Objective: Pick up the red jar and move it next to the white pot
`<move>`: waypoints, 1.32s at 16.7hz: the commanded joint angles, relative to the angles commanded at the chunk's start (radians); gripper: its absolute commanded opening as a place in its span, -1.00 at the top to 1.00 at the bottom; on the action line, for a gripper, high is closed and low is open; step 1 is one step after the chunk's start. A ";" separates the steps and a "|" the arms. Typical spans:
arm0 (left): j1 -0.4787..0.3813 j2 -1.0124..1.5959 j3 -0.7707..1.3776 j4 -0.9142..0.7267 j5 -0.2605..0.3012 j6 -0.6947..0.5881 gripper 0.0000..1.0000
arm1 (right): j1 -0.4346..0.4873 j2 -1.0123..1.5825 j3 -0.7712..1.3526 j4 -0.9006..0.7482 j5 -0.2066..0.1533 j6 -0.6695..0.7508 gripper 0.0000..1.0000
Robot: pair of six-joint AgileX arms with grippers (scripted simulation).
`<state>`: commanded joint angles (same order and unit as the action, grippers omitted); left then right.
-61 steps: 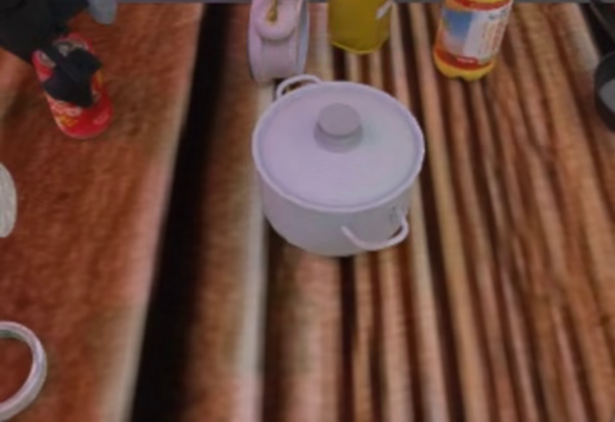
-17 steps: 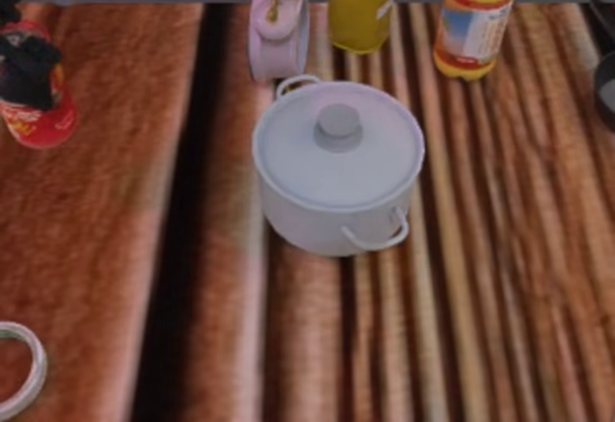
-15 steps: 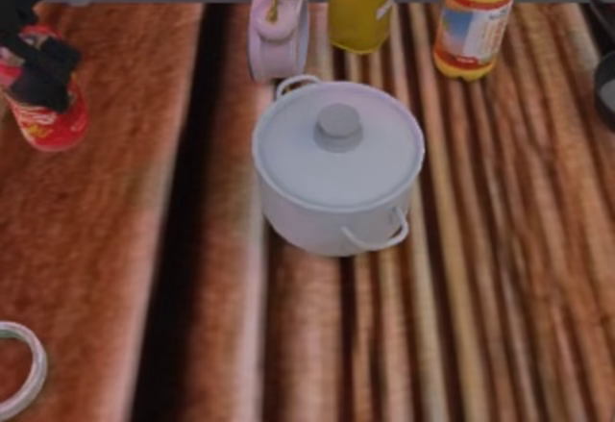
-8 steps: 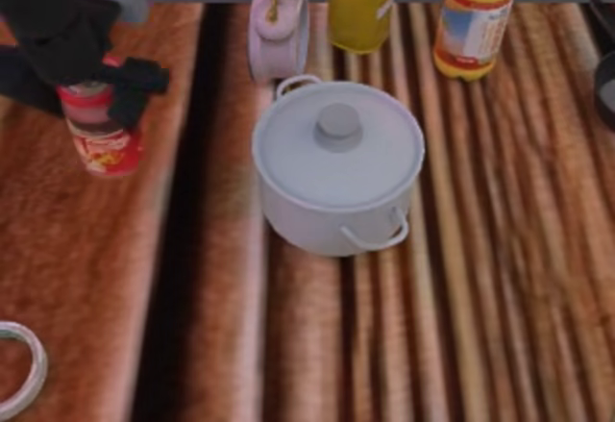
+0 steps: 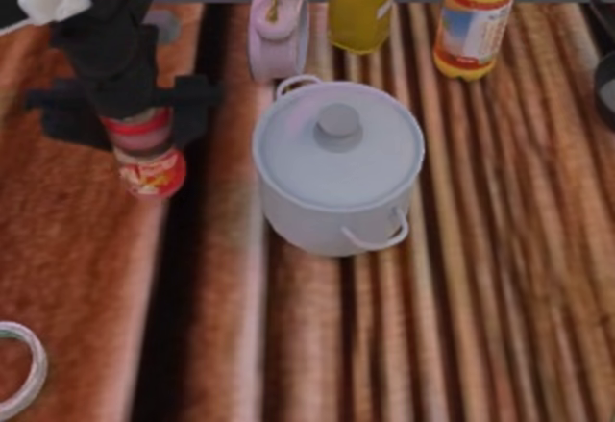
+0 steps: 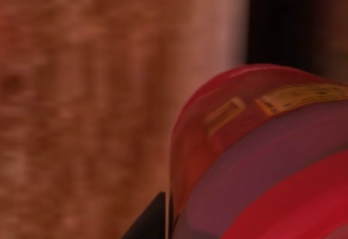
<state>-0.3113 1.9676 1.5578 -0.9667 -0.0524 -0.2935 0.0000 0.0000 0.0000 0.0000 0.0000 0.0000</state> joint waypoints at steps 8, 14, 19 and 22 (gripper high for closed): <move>0.005 0.019 -0.021 0.041 0.000 -0.001 1.00 | 0.000 0.000 0.000 0.000 0.000 0.000 -1.00; 0.005 0.076 -0.092 0.169 0.001 0.003 1.00 | 0.000 0.000 0.000 0.000 0.000 0.000 -1.00; 0.005 0.076 -0.092 0.169 0.001 0.003 0.70 | 0.000 0.000 0.000 0.000 0.000 0.000 -1.00; 0.005 0.076 -0.092 0.169 0.001 0.003 0.25 | 0.000 0.000 0.000 0.000 0.000 0.000 -1.00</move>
<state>-0.3063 2.0432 1.4654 -0.7974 -0.0514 -0.2903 0.0000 0.0000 0.0000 0.0000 0.0000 0.0000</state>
